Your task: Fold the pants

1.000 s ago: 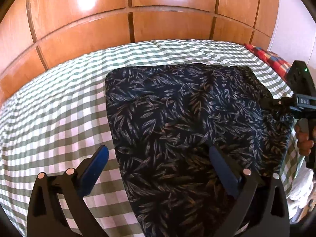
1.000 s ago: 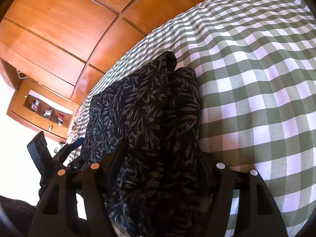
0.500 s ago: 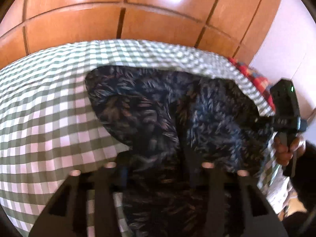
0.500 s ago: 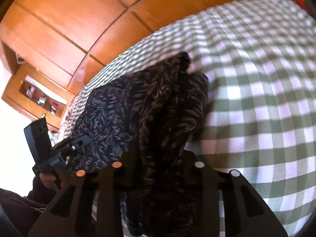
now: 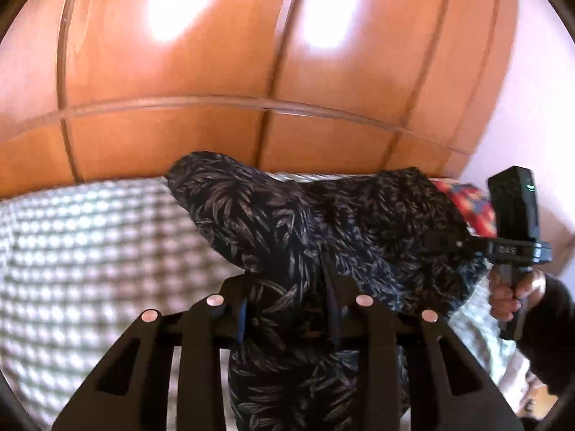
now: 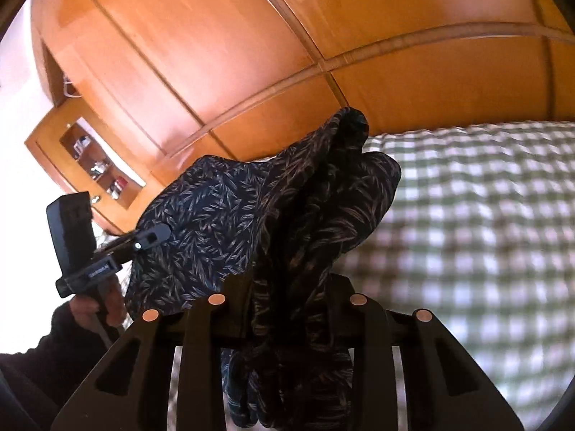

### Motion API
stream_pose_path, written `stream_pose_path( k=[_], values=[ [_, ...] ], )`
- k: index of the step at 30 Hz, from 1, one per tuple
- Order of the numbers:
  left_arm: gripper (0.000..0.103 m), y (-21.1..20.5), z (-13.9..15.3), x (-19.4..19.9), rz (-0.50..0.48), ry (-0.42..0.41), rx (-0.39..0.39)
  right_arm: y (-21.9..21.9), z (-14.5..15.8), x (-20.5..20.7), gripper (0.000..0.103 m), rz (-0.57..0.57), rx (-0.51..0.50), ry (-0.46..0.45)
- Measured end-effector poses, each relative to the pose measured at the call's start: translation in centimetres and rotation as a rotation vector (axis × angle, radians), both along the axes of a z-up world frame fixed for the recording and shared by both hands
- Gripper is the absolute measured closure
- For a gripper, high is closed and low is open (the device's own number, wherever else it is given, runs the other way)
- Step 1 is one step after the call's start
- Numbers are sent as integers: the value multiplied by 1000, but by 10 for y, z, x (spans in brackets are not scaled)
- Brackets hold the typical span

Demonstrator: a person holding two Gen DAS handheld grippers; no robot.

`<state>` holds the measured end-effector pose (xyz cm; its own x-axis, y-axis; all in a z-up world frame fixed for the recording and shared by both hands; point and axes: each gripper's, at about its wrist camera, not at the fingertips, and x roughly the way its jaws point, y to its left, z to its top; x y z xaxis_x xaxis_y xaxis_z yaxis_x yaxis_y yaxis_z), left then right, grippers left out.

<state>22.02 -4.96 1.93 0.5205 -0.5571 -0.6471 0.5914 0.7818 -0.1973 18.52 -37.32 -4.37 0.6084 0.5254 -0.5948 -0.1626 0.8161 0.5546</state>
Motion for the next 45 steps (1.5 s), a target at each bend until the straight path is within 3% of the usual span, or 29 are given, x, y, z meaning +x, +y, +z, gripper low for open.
stream_pose_path(
  k=[5,8,9,11,14,16,19,22,24,30,38,45],
  values=[
    [71,-5,-22,54,34,11,108,8,-26,50,72,-18,-87,49],
    [71,-2,-55,76,103,64,193,-11,-57,65,63,-74,-148,137],
    [67,1,-70,79,128,92,220,-15,-67,65,58,-91,-150,157],
    [64,9,-87,73,142,126,181,-15,-74,55,55,-96,-141,123],
    [47,19,-86,64,231,123,140,-14,-69,49,44,-128,-148,120],
    [29,27,-77,56,307,103,118,-15,-63,45,39,-172,-189,128],
    [14,35,-56,30,441,15,157,-8,-36,24,31,-224,-257,72],
    [2,34,-37,5,499,-73,178,8,-10,4,25,-263,-311,25],
    [2,34,-26,-15,537,-114,181,29,2,-6,18,-278,-386,-4],
    [2,35,-22,-59,581,-123,195,75,13,-44,14,-314,-534,-47],
    [2,29,-25,-99,613,-156,234,119,14,-74,13,-332,-611,-85],
    [2,30,-29,-117,612,-145,231,132,12,-87,13,-321,-603,-95]
  ],
)
